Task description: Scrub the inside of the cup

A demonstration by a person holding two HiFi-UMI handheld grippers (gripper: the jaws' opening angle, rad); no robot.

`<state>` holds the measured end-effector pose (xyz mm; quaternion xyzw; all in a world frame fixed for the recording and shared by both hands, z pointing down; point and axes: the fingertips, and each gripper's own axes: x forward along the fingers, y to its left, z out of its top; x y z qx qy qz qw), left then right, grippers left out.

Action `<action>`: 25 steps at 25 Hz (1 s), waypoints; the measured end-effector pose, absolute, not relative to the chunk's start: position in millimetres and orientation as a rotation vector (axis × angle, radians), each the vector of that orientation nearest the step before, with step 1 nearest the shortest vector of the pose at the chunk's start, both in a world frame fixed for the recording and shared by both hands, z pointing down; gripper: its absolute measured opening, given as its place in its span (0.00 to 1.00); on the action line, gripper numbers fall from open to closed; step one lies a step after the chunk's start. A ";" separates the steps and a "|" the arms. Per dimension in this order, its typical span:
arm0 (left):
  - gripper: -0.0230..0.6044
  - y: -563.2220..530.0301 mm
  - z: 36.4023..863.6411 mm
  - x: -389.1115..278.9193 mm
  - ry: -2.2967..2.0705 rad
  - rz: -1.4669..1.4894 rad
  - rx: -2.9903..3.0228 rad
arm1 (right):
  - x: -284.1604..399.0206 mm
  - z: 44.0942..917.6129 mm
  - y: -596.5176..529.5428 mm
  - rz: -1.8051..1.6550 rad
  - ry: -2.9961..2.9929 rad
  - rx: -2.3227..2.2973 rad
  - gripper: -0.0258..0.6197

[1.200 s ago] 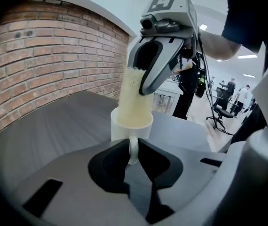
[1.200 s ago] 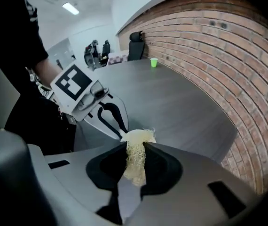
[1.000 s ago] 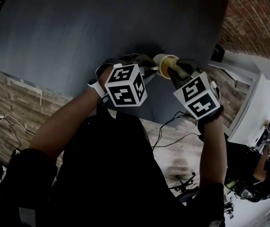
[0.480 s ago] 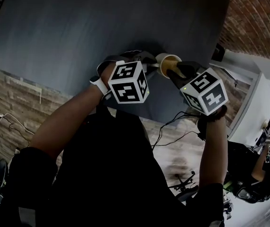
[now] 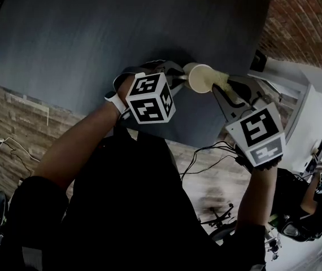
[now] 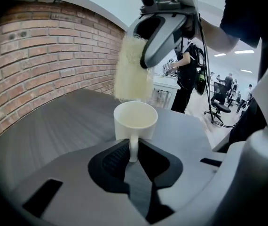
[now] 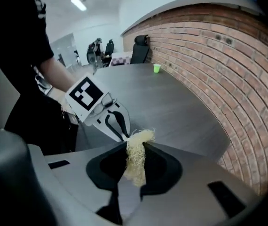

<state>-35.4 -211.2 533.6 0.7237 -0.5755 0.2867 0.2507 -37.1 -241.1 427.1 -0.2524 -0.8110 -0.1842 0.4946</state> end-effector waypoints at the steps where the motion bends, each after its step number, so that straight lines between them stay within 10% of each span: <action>1: 0.14 -210.9 533.7 -35.0 -1.568 0.775 1.967 | -35.2 438.0 -236.1 -0.491 -1.936 -0.616 0.17; 10: 0.14 -210.6 533.4 -33.0 -1.569 0.790 1.968 | -40.5 536.2 -232.7 -0.832 -1.690 -0.606 0.17; 25: 0.14 -211.5 534.5 -27.6 -1.565 0.731 1.958 | -42.0 417.3 -259.1 -0.642 -2.063 -0.368 0.17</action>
